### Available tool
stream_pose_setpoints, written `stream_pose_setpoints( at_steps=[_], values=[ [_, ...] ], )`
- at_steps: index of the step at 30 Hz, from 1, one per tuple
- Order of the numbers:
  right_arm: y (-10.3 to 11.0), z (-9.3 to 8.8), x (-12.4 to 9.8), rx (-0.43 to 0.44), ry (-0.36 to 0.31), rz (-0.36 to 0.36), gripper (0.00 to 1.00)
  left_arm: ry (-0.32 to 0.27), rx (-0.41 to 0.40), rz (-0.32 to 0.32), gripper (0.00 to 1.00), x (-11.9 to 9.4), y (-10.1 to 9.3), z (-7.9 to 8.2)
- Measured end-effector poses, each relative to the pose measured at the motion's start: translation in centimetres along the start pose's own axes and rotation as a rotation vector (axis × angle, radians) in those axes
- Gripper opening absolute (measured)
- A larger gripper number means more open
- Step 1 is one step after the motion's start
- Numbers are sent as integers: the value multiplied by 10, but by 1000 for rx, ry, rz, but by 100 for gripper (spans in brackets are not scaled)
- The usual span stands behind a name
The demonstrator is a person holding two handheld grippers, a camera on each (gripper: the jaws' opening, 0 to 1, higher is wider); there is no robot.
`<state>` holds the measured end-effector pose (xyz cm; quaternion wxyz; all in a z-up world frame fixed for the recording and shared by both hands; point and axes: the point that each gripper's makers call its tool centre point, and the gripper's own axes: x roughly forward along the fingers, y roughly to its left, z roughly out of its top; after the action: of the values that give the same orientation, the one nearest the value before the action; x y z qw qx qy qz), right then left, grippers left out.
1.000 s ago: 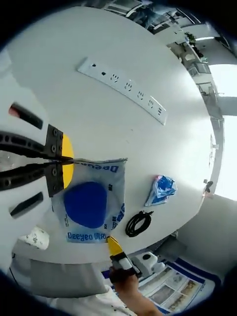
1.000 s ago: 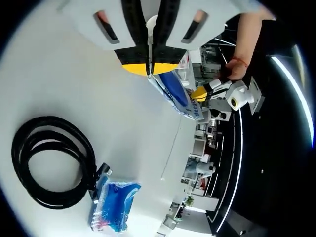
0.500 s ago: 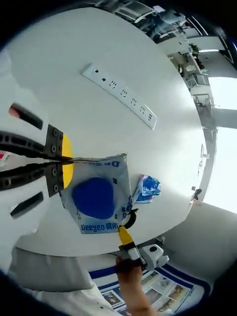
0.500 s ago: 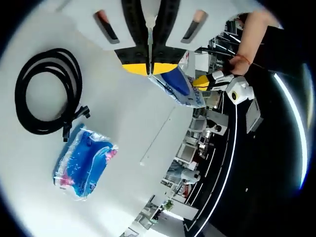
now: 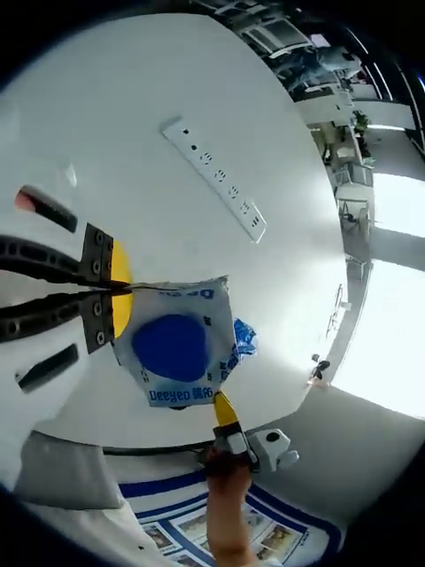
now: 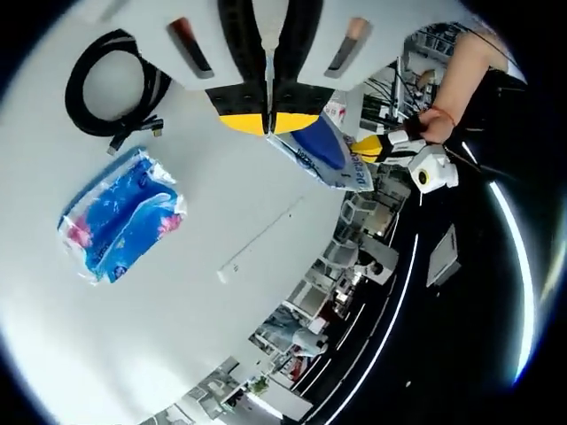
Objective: Arrange the tabletop items into an orderly group along one side of the table until the central work area is clear of visible clutter.
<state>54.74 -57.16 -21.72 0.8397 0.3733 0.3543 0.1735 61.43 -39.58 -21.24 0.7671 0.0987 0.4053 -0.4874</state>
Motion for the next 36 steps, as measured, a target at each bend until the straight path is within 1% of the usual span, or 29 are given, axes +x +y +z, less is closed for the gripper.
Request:
stream_pose_setpoints(
  at_steps=[2,6,7,8,9,10,12,16,19,22,23,24,28,30,34,36],
  values=[
    [4,6,-2,-33,5,5,0,-19,-14,4,0,-3,-3,2],
    [13,15,-6,-61,11,21,0,-47,-48,9,0,-7,-5,5],
    [16,16,-7,-86,21,25,0,-56,-73,12,0,-8,-6,5],
    [17,17,-8,-100,25,25,0,-60,-71,11,0,-8,-7,5],
    [18,22,-8,-122,13,25,0,-68,-81,14,0,-9,-8,6],
    [20,21,-10,-133,32,35,0,-72,-90,16,0,-10,-9,7],
    [20,24,-12,-169,42,34,0,-82,-95,13,0,-11,-13,9],
    [19,31,-15,-192,63,47,0,-113,-137,19,0,-13,-16,14],
    [19,36,-17,-229,81,50,0,-123,-156,17,0,-13,-21,13],
    [17,42,-19,-287,111,51,0,-146,-199,14,0,-11,-28,13],
    [16,44,-19,-290,114,51,0,-152,-203,10,0,-10,-30,13],
    [15,48,-19,-294,120,53,0,-164,-224,6,0,-9,-30,13],
    [12,54,-17,-334,155,59,0,-185,-264,10,0,-7,-33,12],
    [13,57,-16,-335,159,66,0,-191,-278,11,0,-6,-34,11],
    [14,65,-11,-360,177,75,0,-221,-332,16,0,-5,-33,11],
    [15,69,-7,-386,194,79,0,-225,-336,23,0,-4,-32,11]
  ],
)
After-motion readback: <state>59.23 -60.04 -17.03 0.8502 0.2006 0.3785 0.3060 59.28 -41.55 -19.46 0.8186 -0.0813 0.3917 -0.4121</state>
